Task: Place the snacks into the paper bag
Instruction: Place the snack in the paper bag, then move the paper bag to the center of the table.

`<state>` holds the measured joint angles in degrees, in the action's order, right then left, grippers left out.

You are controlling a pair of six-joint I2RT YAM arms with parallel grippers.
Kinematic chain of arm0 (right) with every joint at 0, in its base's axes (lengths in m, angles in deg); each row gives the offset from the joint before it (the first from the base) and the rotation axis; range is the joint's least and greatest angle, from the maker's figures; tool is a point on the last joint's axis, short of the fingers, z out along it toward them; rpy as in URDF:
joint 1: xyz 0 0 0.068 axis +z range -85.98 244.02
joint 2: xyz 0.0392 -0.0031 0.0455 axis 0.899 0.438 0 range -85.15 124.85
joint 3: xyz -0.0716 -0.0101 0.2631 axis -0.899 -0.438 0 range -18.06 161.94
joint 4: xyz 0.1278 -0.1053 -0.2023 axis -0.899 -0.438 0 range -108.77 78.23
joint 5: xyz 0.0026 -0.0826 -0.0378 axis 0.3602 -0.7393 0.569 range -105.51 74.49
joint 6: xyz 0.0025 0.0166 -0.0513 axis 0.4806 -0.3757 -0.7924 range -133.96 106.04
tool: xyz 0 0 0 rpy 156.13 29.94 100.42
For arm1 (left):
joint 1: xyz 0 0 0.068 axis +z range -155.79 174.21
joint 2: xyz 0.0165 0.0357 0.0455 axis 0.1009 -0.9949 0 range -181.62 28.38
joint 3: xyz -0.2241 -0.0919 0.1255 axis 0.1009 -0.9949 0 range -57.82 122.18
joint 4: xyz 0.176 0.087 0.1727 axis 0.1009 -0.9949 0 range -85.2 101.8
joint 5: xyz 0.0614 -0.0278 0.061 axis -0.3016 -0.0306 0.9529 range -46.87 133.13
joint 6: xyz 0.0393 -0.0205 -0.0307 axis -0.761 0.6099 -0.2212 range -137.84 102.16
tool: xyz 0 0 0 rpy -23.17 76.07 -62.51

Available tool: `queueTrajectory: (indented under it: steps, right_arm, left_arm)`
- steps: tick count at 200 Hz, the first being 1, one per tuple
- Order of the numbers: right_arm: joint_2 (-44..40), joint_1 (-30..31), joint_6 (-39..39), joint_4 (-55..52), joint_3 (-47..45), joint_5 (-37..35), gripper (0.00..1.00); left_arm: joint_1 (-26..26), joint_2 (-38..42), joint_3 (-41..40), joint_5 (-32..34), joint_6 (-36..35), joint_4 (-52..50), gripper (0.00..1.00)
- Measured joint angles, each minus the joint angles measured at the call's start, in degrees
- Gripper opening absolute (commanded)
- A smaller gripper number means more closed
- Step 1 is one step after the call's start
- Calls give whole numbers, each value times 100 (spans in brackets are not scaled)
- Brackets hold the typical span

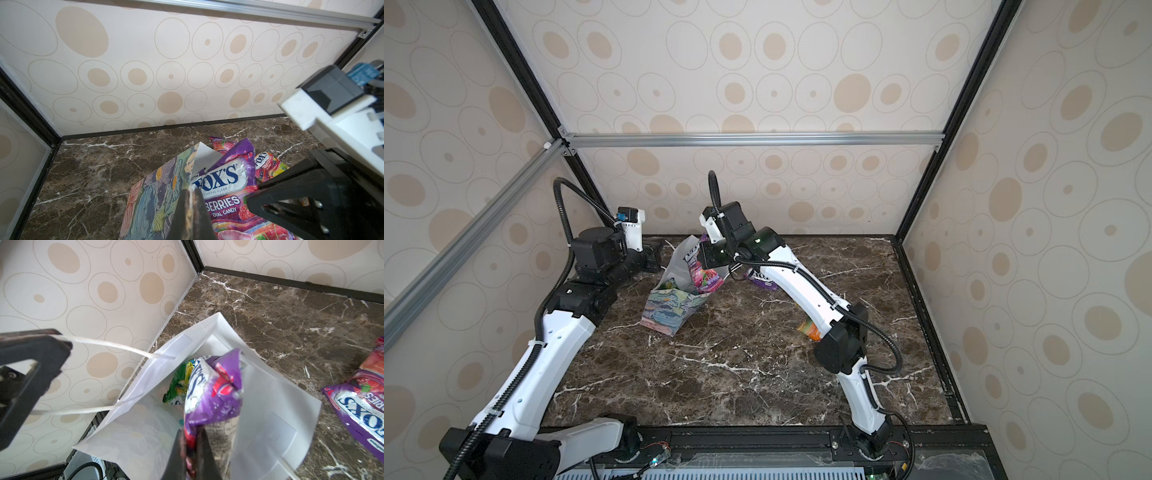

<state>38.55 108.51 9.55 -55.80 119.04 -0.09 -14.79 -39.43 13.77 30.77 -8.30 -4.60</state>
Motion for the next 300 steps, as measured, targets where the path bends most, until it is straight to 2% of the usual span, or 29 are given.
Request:
queueTrajectory:
  steps: [35,65,78,100,143,172,193,212,242,263,300]
  right_arm:
    - [509,116,111,87,737,146,0]
    - [850,260,232,214,938,280,20]
    - [953,315,280,264,938,315,38]
    - [1014,376,245,282,944,315,54]
    - [879,409,-177,197,1217,-9,60]
    - [221,409,-715,-79,1047,-610,64]
    - [-918,343,-1040,-120,120,-1141,65]
    - [-2221,57,-1115,79,-1255,-1373,66]
    - [-4026,-1316,-809,682,-3768,-1355,67]
    - [-4496,-2208,-619,715,-4920,-1349,69]
    - [-4645,-3333,-365,728,-6411,-1008,70]
  left_arm:
    - [0,0,0,2,0,0,0]
    - [0,0,0,13,-9,0,0]
    - [0,0,0,26,-17,0,0]
    - [0,0,0,48,-22,2,0]
    - [2,-4,0,136,-39,-2,0]
    - [2,-4,0,142,-42,0,0]
    - [2,-7,0,105,-39,2,0]
    - [2,-35,0,-57,-35,13,0]
    - [-4,-369,247,-603,13,-72,0]
    - [-35,-686,695,-872,74,-208,0]
    - [-166,-1167,1635,-1309,227,-640,0]
